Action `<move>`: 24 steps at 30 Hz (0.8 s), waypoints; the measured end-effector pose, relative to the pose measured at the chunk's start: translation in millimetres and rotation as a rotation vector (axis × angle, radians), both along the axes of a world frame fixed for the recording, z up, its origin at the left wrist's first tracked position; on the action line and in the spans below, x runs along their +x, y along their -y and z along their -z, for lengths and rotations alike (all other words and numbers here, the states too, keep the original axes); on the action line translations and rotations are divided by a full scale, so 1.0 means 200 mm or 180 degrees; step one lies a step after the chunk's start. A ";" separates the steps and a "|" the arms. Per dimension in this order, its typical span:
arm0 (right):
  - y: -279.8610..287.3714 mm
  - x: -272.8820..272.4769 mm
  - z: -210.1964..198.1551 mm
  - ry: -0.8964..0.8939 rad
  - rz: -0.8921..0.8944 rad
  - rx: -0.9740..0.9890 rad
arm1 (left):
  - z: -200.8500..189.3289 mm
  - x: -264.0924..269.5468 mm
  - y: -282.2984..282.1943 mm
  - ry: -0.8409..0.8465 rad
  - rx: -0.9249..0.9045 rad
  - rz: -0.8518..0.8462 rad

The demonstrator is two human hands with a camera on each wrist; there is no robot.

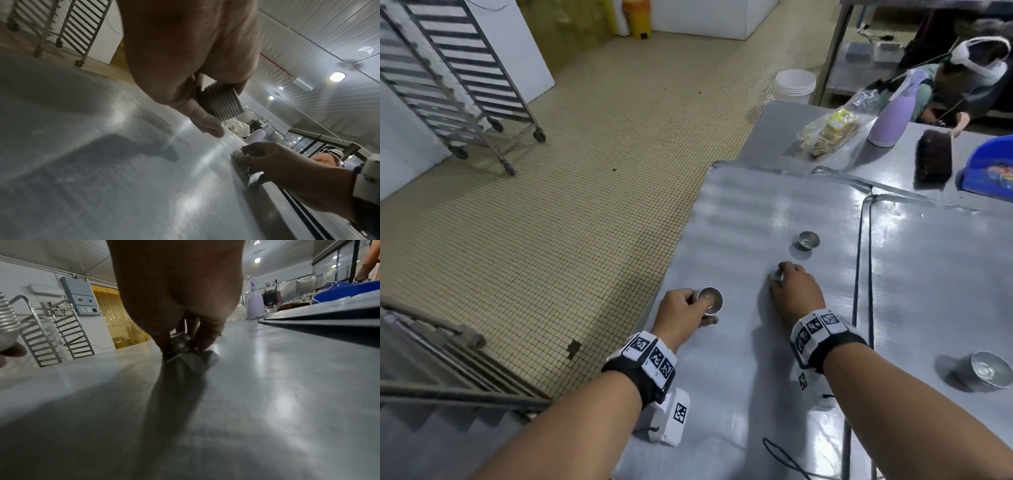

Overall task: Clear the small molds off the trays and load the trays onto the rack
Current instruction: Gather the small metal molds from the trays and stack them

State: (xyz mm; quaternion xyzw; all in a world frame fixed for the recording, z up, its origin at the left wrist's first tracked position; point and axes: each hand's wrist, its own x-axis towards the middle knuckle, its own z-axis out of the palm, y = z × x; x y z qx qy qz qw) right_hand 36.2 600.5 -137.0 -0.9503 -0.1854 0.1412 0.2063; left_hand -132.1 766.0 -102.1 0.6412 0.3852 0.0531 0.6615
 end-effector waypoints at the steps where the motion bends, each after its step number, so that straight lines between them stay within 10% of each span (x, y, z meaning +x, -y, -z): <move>1: 0.00 -0.01 0.00 0.0045 0.0015 0.0095 | 0.00 0.00 0.00 0.0003 0.0004 0.0039; 24: 0.15 -0.31 0.00 0.0147 0.0278 0.0627 | 0.03 0.07 0.12 -0.0025 0.0169 0.0187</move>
